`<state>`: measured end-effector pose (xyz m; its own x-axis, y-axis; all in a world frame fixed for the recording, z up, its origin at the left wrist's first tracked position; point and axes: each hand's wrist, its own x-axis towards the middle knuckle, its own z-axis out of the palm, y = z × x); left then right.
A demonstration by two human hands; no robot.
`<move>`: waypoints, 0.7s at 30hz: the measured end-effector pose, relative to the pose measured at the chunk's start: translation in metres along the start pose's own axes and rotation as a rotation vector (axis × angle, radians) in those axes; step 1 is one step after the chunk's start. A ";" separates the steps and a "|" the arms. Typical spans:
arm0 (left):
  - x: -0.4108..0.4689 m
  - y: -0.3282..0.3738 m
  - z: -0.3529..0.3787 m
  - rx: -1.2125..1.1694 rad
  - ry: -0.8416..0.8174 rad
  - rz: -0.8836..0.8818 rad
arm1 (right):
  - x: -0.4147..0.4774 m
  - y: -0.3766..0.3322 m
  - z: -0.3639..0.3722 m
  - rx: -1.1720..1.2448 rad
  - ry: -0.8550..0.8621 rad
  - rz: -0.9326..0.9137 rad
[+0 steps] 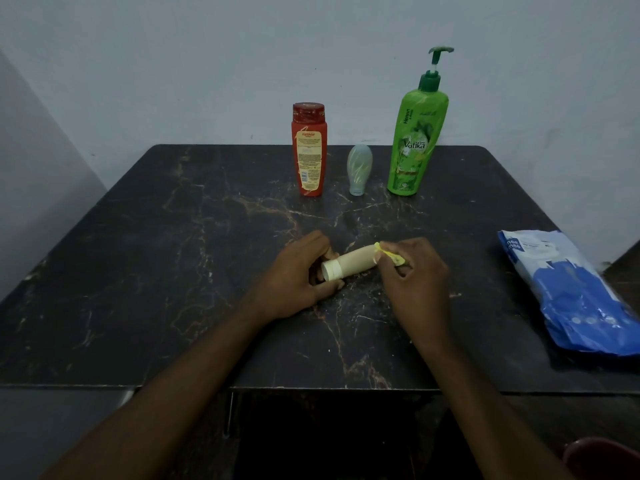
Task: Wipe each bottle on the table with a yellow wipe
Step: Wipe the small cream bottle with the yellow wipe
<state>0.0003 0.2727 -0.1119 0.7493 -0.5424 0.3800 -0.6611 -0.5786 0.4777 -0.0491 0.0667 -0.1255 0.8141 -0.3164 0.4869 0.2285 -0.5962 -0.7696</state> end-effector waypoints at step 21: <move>-0.001 -0.003 0.000 -0.011 0.055 -0.026 | 0.007 0.010 -0.001 0.101 -0.037 0.198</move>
<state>0.0016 0.2752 -0.1143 0.7673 -0.4928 0.4104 -0.6413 -0.5851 0.4964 -0.0414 0.0576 -0.1297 0.8668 -0.3918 0.3086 0.1134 -0.4477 -0.8870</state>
